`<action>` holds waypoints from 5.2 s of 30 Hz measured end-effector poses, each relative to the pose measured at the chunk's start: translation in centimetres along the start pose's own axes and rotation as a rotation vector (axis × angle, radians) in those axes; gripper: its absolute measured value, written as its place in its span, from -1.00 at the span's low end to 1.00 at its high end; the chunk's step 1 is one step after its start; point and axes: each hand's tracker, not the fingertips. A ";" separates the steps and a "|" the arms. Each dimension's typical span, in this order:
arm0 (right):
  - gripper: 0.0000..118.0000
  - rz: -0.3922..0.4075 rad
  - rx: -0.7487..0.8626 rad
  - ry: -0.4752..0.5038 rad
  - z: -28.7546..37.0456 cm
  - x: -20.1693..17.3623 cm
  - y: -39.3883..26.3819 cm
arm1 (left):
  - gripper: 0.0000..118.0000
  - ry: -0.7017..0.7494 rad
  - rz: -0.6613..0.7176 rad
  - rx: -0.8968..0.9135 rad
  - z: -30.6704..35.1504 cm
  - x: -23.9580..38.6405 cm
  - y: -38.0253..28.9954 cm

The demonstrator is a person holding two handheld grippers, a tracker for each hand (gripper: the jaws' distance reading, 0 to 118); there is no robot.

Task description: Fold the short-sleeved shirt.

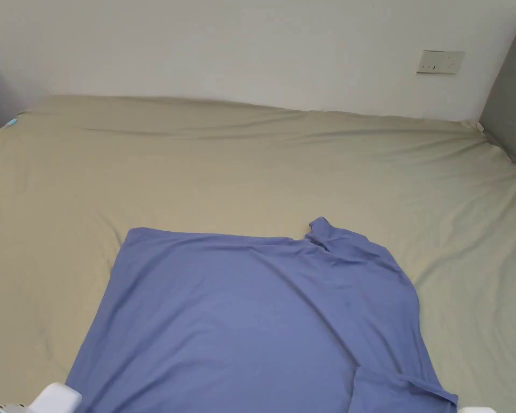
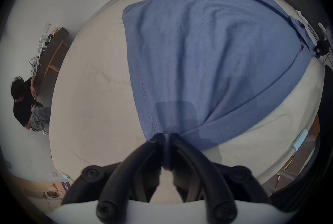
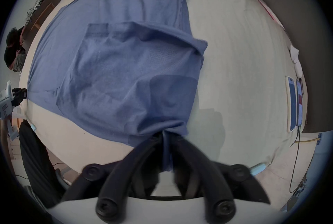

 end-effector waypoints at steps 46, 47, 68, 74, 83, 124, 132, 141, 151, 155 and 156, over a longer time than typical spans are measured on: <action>-0.97 0.208 1.087 -0.212 22.3 -14.7 3.6 | -0.84 -0.020 0.276 0.703 15.8 3.1 8.6; -0.97 0.203 1.073 -0.205 22.1 -14.4 3.5 | -0.72 -0.103 0.293 0.639 14.2 2.3 7.6; -0.97 0.141 0.834 -0.301 17.4 -9.0 0.8 | 0.19 -0.136 0.487 -0.019 -0.2 -1.7 -3.0; -0.97 0.136 0.804 -0.291 16.9 -8.4 0.9 | -0.90 -0.157 0.457 0.054 0.8 -1.0 -1.8; 0.52 -0.066 0.511 -0.195 10.4 -2.7 0.4 | -0.90 -0.097 0.424 0.201 6.2 0.2 -0.6; -0.81 -0.032 0.472 0.130 5.6 0.8 4.5 | -0.90 -0.124 0.602 0.356 7.7 -3.6 4.2; -0.81 -0.092 0.396 0.078 1.0 0.3 11.5 | -0.90 -0.105 0.600 0.320 2.1 -5.1 10.0; -0.81 -0.066 0.303 0.005 -4.6 -1.5 16.8 | -0.90 -0.055 0.523 0.176 -5.7 -4.7 14.5; 0.58 -0.141 0.415 -0.105 -5.0 -0.6 19.3 | 0.99 0.006 0.479 0.192 -6.3 -5.4 17.6; 0.58 -0.184 0.570 -0.070 0.5 -0.2 19.5 | 0.95 0.014 0.506 0.389 -1.2 -5.9 17.9; 0.58 -0.165 0.610 -0.075 2.1 -0.3 19.5 | 0.95 0.070 0.524 0.441 0.5 -5.6 17.9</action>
